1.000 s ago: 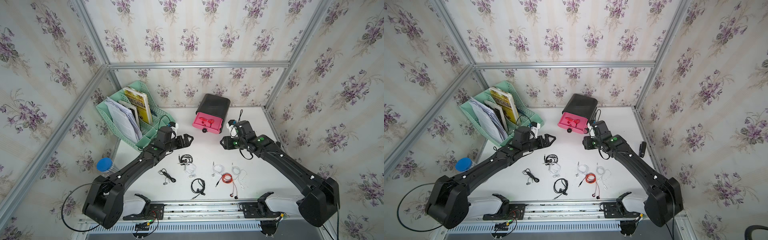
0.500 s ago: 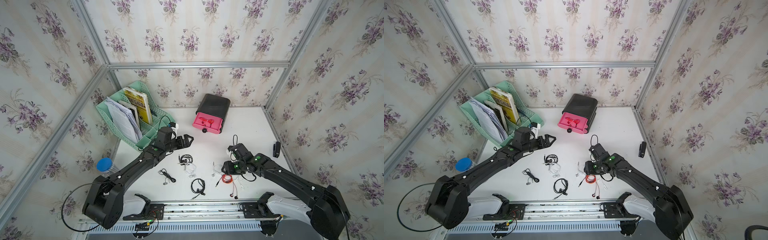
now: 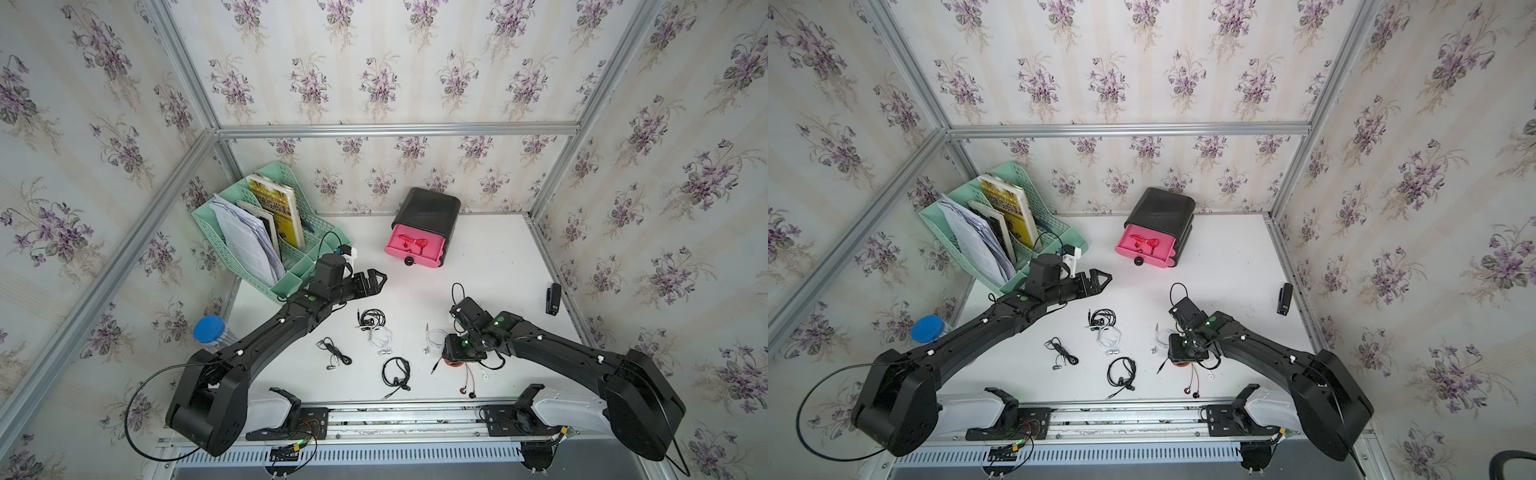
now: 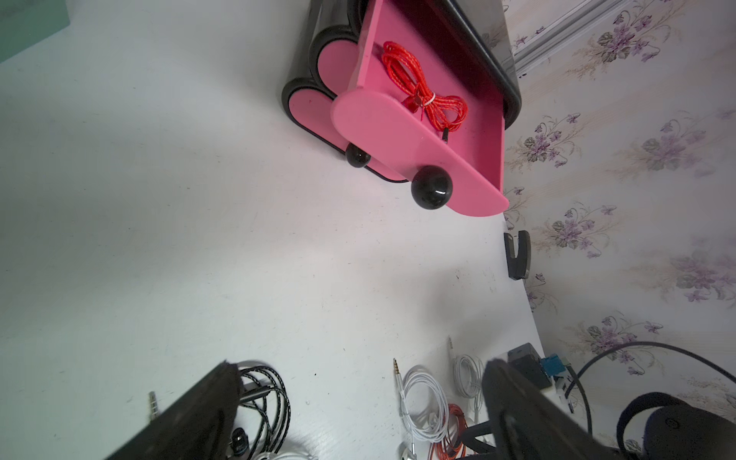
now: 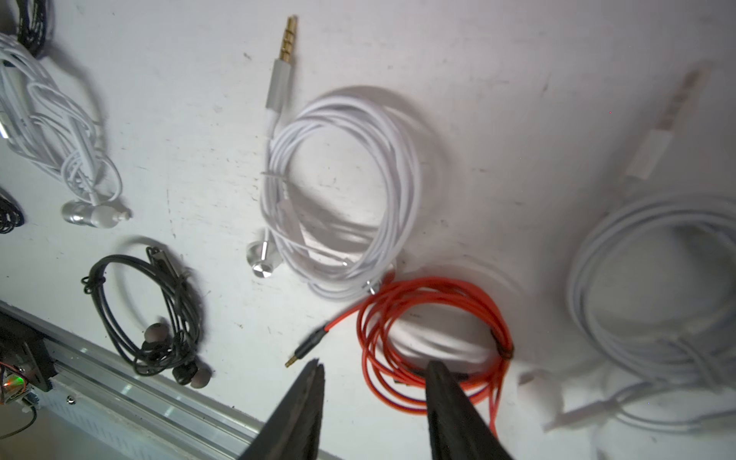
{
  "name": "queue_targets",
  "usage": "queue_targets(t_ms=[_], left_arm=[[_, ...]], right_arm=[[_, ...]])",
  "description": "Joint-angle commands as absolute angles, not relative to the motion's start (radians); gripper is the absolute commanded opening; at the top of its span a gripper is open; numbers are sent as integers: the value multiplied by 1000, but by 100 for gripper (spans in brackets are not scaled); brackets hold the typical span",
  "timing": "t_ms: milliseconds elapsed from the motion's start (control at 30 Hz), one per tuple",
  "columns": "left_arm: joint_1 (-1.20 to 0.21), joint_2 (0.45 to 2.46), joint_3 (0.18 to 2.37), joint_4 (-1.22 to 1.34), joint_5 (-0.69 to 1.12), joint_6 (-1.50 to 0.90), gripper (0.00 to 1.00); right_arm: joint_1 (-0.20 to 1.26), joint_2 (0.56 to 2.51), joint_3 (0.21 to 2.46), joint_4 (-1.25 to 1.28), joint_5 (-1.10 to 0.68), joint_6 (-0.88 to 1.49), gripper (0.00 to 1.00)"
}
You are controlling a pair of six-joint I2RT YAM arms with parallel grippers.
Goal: Place the wired earphones into the drawer by color
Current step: Pick up the wired earphones from the center of the board.
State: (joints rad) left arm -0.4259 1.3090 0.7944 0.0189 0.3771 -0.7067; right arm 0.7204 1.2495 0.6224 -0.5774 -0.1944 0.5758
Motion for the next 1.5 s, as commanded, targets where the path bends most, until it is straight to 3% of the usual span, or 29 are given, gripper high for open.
queue_targets(t_ms=[0, 433, 1100, 1467], left_arm=[[-426, 1313, 790, 21, 372, -704, 99], [-426, 1312, 791, 17, 366, -701, 99], [-426, 1316, 801, 13, 363, -697, 99], [-426, 1309, 791, 14, 364, -700, 99]], right_arm=[[725, 1270, 621, -546, -186, 576, 47], [752, 1339, 612, -524, -159, 578, 41], [773, 1356, 597, -525, -143, 591, 2], [773, 1261, 648, -592, -106, 613, 0]])
